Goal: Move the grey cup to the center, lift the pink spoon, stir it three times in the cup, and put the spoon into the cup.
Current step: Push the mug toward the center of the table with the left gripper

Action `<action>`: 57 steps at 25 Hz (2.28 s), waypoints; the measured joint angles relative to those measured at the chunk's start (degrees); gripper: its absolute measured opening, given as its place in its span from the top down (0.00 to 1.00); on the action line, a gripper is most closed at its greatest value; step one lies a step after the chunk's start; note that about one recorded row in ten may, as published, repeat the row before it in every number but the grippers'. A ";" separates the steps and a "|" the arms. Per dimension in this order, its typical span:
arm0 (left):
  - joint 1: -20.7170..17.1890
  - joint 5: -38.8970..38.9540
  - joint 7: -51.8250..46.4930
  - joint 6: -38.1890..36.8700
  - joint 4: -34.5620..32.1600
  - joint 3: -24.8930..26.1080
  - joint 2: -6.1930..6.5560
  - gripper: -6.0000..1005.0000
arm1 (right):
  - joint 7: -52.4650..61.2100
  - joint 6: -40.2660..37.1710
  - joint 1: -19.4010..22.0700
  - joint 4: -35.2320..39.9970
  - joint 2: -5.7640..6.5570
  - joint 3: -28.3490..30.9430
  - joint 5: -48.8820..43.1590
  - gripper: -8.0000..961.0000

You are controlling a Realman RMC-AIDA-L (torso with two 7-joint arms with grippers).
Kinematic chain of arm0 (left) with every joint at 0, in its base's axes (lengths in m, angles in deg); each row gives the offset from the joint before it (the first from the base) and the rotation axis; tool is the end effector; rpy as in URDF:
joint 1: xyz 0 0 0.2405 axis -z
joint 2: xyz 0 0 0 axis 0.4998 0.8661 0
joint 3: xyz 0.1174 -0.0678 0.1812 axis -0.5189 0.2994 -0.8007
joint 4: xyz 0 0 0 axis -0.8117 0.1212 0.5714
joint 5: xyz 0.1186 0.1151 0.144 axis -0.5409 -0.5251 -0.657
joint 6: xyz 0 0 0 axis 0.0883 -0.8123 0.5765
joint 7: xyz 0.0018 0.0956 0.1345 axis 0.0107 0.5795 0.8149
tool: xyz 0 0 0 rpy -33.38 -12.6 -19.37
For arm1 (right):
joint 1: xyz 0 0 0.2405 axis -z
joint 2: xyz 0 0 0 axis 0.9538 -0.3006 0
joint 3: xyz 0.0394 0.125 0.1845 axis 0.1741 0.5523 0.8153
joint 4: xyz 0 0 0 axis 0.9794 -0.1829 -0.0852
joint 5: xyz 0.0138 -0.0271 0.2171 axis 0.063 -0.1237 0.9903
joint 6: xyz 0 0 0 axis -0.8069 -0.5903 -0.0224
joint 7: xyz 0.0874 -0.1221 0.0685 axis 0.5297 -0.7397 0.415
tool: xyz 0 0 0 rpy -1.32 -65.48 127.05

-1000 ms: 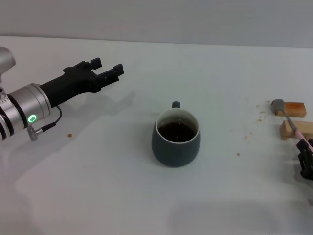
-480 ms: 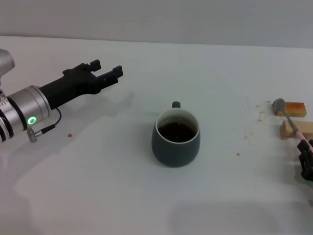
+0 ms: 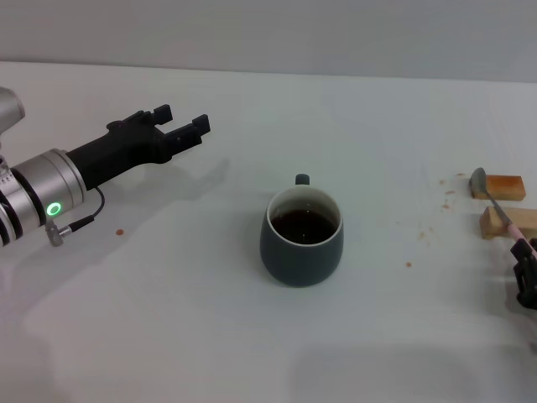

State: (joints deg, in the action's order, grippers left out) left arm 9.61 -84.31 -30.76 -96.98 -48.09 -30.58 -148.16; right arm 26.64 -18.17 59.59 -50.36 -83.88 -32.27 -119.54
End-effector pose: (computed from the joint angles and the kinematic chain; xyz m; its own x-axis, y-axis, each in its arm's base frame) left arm -0.2607 0.3838 -0.0271 0.5788 0.3598 0.7318 0.7429 -0.6028 -0.2911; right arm 0.3590 0.2285 -0.0472 0.4889 -0.2157 -0.8453 -0.8717 -0.1595 -0.4634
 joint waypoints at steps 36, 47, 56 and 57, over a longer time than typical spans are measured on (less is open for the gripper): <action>-0.27 0.00 0.00 -0.08 0.00 0.00 0.00 0.17 | 3.42 -3.79 -0.62 0.34 0.36 0.00 -0.09 0.89; -0.41 0.00 0.00 -0.08 0.00 0.00 -0.04 0.17 | 3.43 -2.90 -0.36 0.34 0.35 -0.43 -0.13 0.89; -0.40 0.00 0.01 -0.08 0.00 0.00 -0.18 0.17 | 3.48 -2.69 -0.45 0.34 0.35 -0.54 -0.36 0.89; -0.40 0.00 0.01 -0.08 0.00 0.00 -0.20 0.17 | 3.62 -2.84 -0.47 0.34 0.36 -0.58 -0.41 0.89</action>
State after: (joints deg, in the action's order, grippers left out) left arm 9.21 -84.31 -30.76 -97.05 -48.09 -30.58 -148.36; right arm 30.26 -21.01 59.11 -50.02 -83.52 -32.85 -119.96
